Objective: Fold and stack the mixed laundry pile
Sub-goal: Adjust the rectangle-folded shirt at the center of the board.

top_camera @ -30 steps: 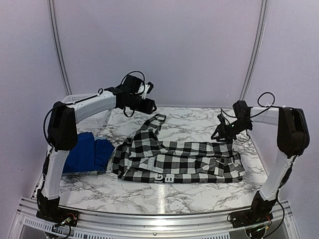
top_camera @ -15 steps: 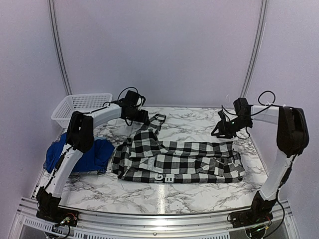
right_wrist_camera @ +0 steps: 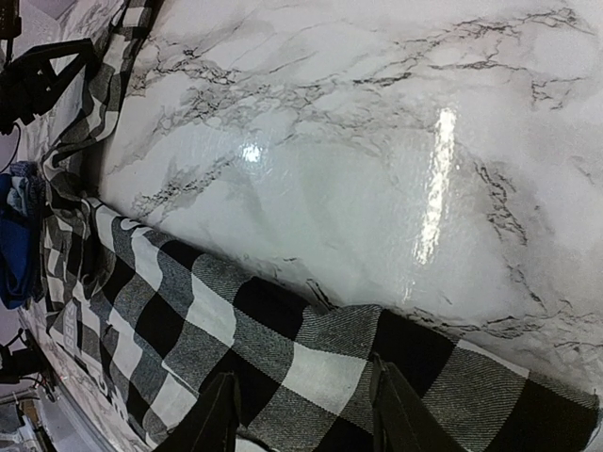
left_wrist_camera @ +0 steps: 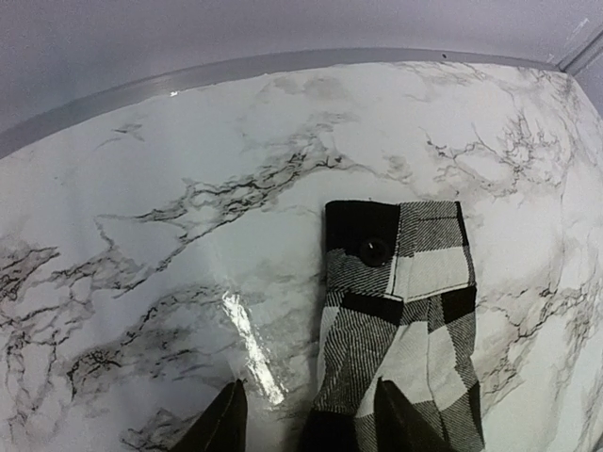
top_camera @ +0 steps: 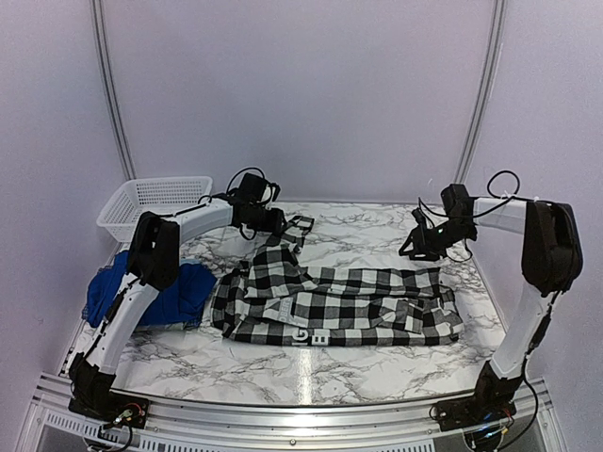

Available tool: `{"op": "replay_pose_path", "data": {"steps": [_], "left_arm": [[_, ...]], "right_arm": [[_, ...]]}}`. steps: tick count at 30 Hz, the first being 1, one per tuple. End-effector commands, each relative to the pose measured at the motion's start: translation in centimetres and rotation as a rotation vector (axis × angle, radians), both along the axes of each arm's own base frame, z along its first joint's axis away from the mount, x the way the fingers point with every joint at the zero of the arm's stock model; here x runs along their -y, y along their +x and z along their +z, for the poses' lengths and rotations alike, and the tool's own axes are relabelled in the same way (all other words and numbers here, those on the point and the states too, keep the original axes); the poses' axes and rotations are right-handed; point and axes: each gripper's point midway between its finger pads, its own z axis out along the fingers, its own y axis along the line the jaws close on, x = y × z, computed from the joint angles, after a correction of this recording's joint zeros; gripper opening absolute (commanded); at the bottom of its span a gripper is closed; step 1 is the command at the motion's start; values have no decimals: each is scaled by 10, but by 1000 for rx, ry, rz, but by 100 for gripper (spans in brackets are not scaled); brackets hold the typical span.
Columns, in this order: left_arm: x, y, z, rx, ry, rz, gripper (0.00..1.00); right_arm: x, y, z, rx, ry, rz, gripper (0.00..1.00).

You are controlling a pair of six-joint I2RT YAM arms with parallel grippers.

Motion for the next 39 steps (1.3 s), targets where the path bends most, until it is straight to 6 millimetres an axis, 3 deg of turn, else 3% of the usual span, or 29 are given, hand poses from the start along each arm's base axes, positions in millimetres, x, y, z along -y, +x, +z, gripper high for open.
{"op": "replay_pose_path", "data": {"steps": [1, 5, 9, 11, 13, 14, 18, 23, 27, 31, 32, 33, 35, 39], "left_arm": [[-9, 0, -22, -34, 57, 38, 44], [-17, -9, -29, -61, 125, 25, 42], [-30, -29, -54, -140, 236, -6, 31], [-35, -36, -61, -164, 273, -23, 18], [-33, -39, -55, -174, 244, -48, 2], [-30, -39, -49, -178, 214, -56, 0], [-26, -35, -6, -125, 132, -90, 0], [-66, -55, 24, -142, 171, -63, 0], [-105, -88, 17, -185, 279, -41, 0], [-120, -99, 7, -205, 348, -41, 0], [-122, -96, 4, -214, 348, -30, 2], [-125, -92, -1, -232, 340, -2, 17], [-129, -81, -3, -257, 295, 55, 35], [-136, -56, 3, -257, 224, 174, 56]], "right_arm": [[5, 4, 15, 27, -3, -17, 43], [5, 0, 19, 34, -6, -20, 44], [6, -6, 19, 38, -7, -26, 43], [5, -9, 18, 37, -2, -29, 44], [4, -12, 18, 36, 7, -31, 43], [4, -13, 18, 39, 12, -33, 43], [-1, -16, 21, 50, 24, -32, 43], [-1, -20, 29, 70, 25, -34, 43], [-2, -22, 29, 72, 34, -44, 43], [-4, -22, 27, 70, 42, -43, 43], [-4, -20, 28, 71, 42, -41, 43], [-4, -20, 27, 70, 42, -40, 43], [-4, -17, 27, 68, 39, -37, 43], [-4, -13, 29, 69, 37, -35, 43]]}}
